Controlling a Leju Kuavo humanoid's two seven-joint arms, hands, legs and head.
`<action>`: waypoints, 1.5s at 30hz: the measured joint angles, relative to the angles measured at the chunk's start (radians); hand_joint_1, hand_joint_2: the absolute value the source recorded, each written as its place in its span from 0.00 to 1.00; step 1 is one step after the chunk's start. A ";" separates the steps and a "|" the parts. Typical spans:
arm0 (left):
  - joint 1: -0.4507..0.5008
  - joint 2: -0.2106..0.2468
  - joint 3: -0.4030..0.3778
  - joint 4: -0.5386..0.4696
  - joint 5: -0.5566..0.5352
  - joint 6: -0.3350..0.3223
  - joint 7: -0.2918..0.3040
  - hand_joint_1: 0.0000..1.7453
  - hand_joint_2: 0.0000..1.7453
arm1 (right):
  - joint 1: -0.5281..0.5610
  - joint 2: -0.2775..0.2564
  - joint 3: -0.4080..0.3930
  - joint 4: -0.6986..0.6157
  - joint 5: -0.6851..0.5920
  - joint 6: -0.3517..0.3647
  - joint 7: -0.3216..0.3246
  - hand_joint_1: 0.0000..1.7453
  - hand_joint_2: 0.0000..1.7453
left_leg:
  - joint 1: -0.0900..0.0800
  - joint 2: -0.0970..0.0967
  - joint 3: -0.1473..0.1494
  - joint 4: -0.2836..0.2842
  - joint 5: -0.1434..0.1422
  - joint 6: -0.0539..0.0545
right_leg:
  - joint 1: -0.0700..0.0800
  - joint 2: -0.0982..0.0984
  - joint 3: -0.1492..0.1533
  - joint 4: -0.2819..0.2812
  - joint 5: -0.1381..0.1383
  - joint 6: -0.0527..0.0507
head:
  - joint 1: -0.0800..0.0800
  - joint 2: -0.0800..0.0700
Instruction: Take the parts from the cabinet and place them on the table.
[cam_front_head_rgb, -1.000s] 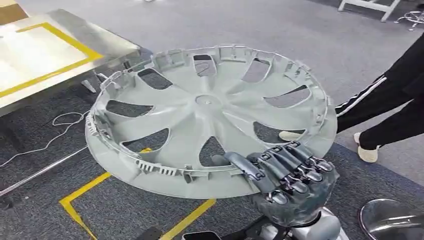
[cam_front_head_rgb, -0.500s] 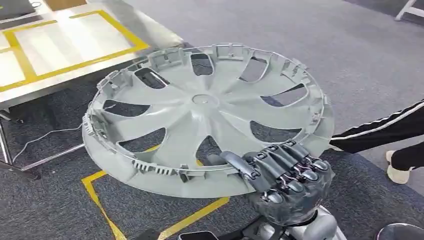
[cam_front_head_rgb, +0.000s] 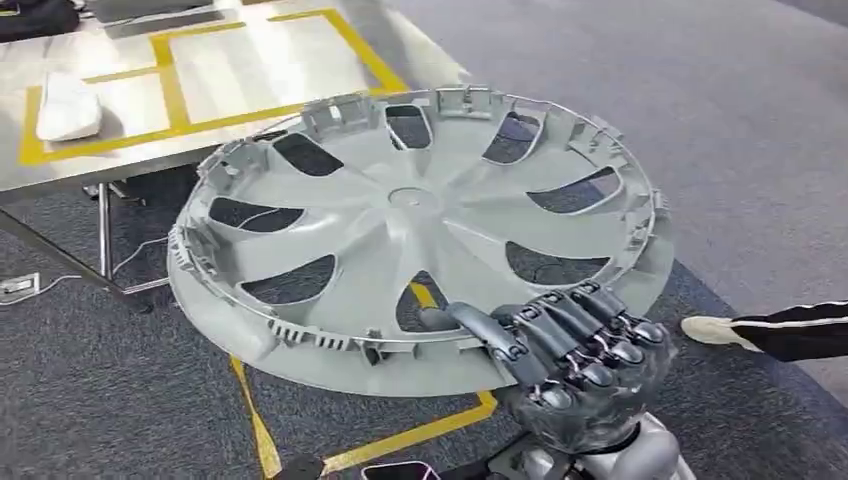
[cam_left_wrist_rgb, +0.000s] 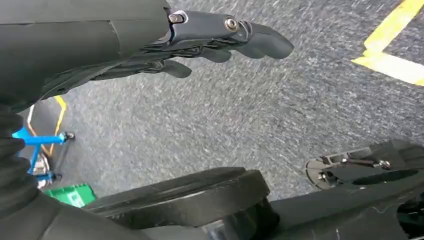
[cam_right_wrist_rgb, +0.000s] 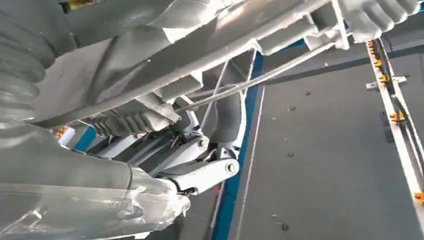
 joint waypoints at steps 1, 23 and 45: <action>0.000 0.000 0.000 0.000 0.000 0.000 0.000 0.00 1.00 | 0.000 0.000 0.000 0.000 0.000 0.000 0.000 1.00 1.00 | 0.001 -0.012 -0.002 0.000 0.000 -0.005 | -0.002 -0.013 0.002 -0.006 0.004 -0.008 | 0.001 0.000; 0.002 0.002 0.001 0.000 0.003 0.001 -0.002 0.00 1.00 | 0.002 0.003 -0.004 0.000 0.000 0.000 -0.004 1.00 1.00 | -0.014 0.095 0.001 -0.002 0.002 0.040 | 0.011 -0.080 -0.129 0.289 -0.137 0.017 | -0.001 0.000; 0.000 0.001 0.002 0.000 0.003 -0.001 -0.010 0.00 1.00 | -0.006 0.003 0.018 0.011 0.000 0.000 0.033 1.00 1.00 | 0.002 0.029 -0.004 -0.023 0.023 -0.011 | 0.011 -0.008 0.001 -0.014 0.007 -0.019 | -0.005 0.000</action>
